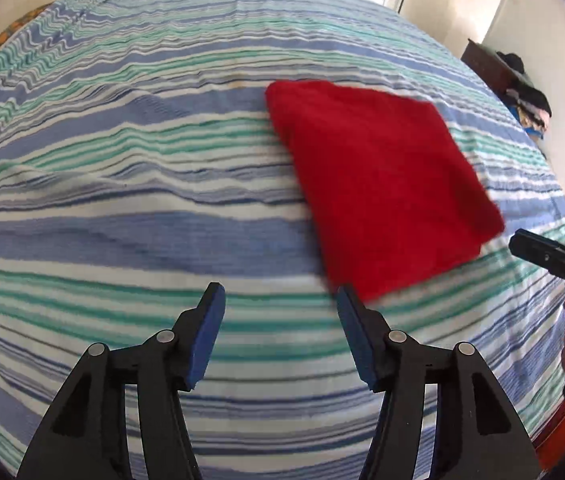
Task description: Fold small clothes
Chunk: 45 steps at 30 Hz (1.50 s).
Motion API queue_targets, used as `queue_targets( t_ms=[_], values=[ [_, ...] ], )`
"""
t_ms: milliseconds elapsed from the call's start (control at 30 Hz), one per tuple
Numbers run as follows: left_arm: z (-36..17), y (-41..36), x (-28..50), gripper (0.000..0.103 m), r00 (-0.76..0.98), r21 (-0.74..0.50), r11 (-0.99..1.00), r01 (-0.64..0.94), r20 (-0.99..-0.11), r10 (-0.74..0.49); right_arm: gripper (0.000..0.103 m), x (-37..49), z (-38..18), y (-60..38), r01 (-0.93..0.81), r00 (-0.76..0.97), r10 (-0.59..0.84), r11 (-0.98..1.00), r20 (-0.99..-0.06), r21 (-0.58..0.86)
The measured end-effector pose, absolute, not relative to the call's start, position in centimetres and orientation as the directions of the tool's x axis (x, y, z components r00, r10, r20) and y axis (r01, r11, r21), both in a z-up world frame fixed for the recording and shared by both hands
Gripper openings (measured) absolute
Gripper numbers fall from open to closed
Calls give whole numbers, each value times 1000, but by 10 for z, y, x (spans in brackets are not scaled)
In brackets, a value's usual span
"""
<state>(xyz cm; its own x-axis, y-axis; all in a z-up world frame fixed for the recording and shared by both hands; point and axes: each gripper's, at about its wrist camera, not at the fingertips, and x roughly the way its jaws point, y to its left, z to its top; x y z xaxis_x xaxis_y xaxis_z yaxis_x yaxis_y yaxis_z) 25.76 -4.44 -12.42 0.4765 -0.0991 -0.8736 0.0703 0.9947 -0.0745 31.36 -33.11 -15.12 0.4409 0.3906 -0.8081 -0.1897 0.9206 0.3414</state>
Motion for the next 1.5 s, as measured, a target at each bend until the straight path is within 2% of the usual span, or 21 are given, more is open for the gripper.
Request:
queue_targets(
  t_ms=[100,167,200,233,300,400,567,767,1000,1067,1300,1500],
  values=[
    [-131,-46,204,77,477,30,996,84,-879,-14,81,247,-164,-347,-154,423,339,941,-841,302],
    [-124,-52,178,83,489,112,989,92,-871,53,90,206,-162,-349,-139,431,310,951,-847,277],
    [-117,-54,167,88,502,146,985,89,-861,83,91,188,-157,-347,-134,440,302,953,-846,271],
    [-110,-55,156,96,519,170,982,84,-848,103,92,172,-151,-343,-133,451,296,955,-842,264],
    [-92,-53,139,102,563,171,983,62,-820,107,97,144,-135,-330,-145,476,272,962,-836,231],
    [-69,-45,124,102,585,138,990,33,-806,93,98,117,-111,-310,-159,508,203,977,-837,141],
    [-43,-37,108,102,619,209,978,-14,-766,172,98,95,-78,-290,-178,549,149,982,-823,59],
    [-29,-26,93,102,604,141,989,-32,-786,132,98,82,-54,-276,-189,572,112,982,-813,3],
    [-27,-21,84,102,552,99,994,-33,-828,101,98,67,-38,-259,-222,566,121,975,-815,-9],
    [-29,-22,79,102,533,99,995,-4,-842,86,101,63,-36,-255,-232,560,123,973,-819,-12],
    [-31,-19,49,102,495,145,987,74,-864,90,102,44,-30,-254,-239,526,115,971,-843,-16],
    [-30,-17,26,102,475,89,990,107,-880,28,102,26,-30,-248,-260,469,133,965,-873,7]
  ],
)
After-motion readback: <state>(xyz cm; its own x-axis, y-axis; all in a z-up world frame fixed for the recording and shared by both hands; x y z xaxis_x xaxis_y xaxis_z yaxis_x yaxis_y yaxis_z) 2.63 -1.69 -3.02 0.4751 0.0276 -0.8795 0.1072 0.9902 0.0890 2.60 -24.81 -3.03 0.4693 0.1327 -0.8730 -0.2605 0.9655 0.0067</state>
